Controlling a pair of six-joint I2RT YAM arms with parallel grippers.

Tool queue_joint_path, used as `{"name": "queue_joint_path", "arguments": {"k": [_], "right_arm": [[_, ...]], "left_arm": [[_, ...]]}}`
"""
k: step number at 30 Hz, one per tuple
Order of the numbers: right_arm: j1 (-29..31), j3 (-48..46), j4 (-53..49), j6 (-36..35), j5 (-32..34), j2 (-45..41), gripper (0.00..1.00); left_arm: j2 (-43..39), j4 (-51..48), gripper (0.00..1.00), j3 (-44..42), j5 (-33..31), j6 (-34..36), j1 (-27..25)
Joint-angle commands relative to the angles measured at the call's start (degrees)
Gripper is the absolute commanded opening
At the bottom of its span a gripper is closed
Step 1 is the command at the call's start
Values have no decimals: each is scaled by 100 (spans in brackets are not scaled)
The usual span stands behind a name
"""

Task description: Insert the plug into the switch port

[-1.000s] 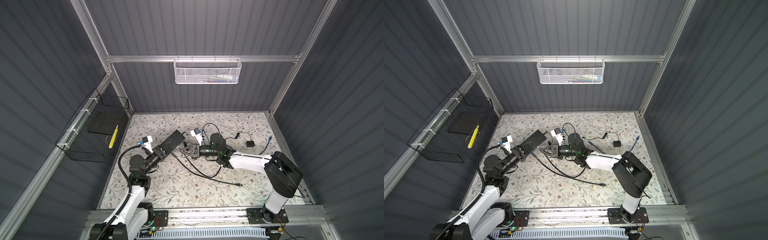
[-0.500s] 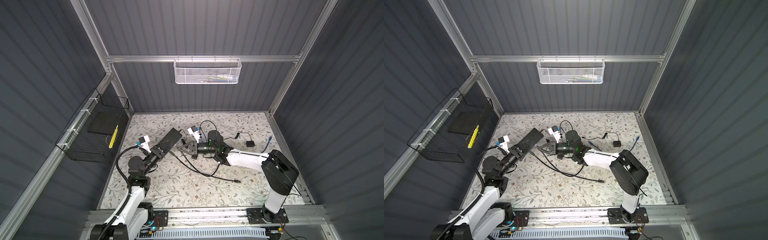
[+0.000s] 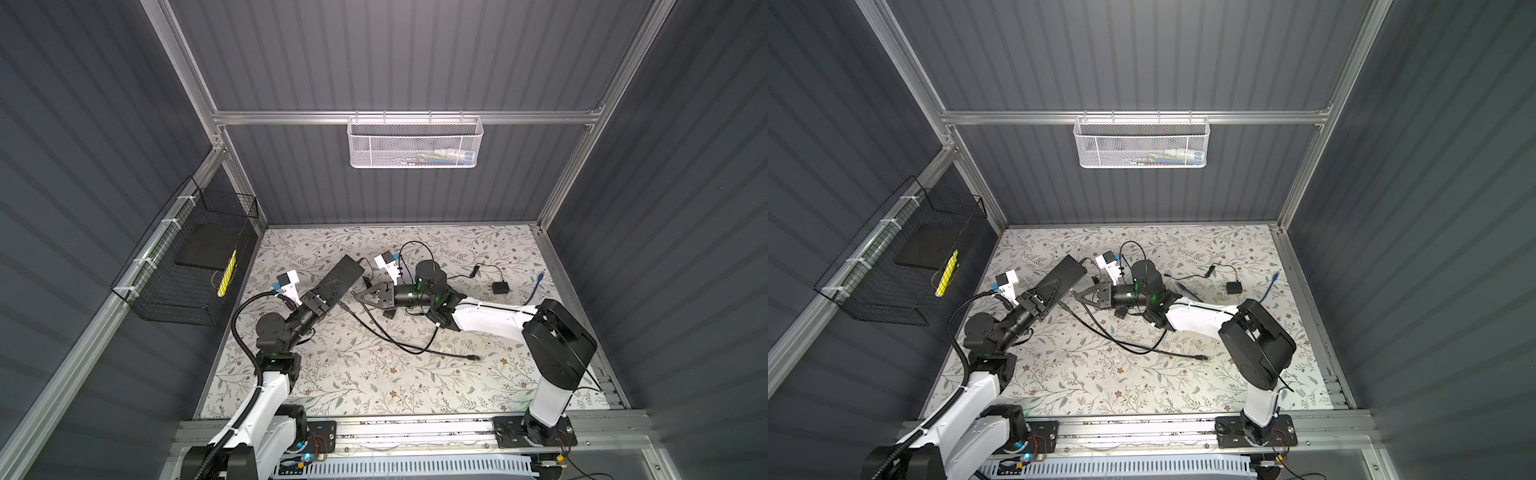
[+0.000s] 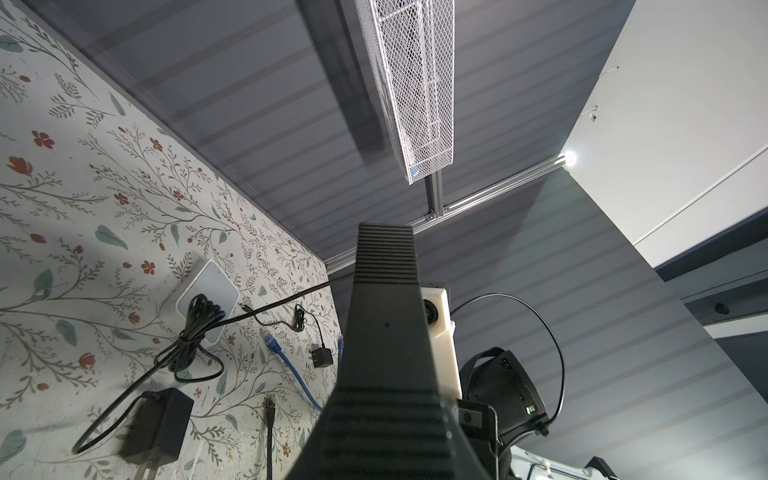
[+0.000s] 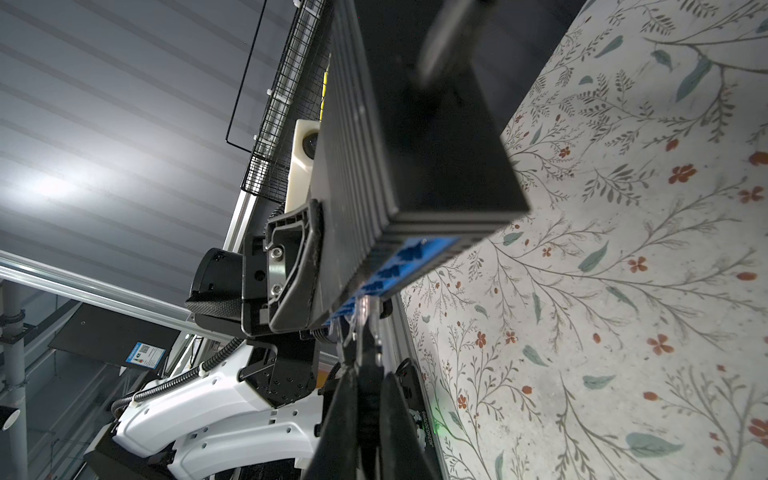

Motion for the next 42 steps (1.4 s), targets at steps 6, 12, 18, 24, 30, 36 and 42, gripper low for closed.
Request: {"name": "queue_joint_path", "arguments": {"k": [6,12,18,24,30,36,42], "right_arm": [[-87,320,851,59,-197,-78,0],[-186,353,810,-41,-309,-80,0],[-192,297,294,-571,84,-402,0],[-204,330,146,-925,503,-495,0],[-200,780,448,-784,237,-71,0],[-204,891,770,-1052,-304,42,0],[-196,894,649,-1687,-821,-49,0]], "left_arm": [[97,303,0,102,1412,-134,-152],[27,255,0,189,1539,-33,-156],[-25,-42,0,180,1545,136,-152],[48,211,0,146,1603,13,-157],[-7,277,0,132,1680,-122,-155],[10,335,0,137,1768,-259,-153],[77,300,0,150,1756,-290,-152]]}}
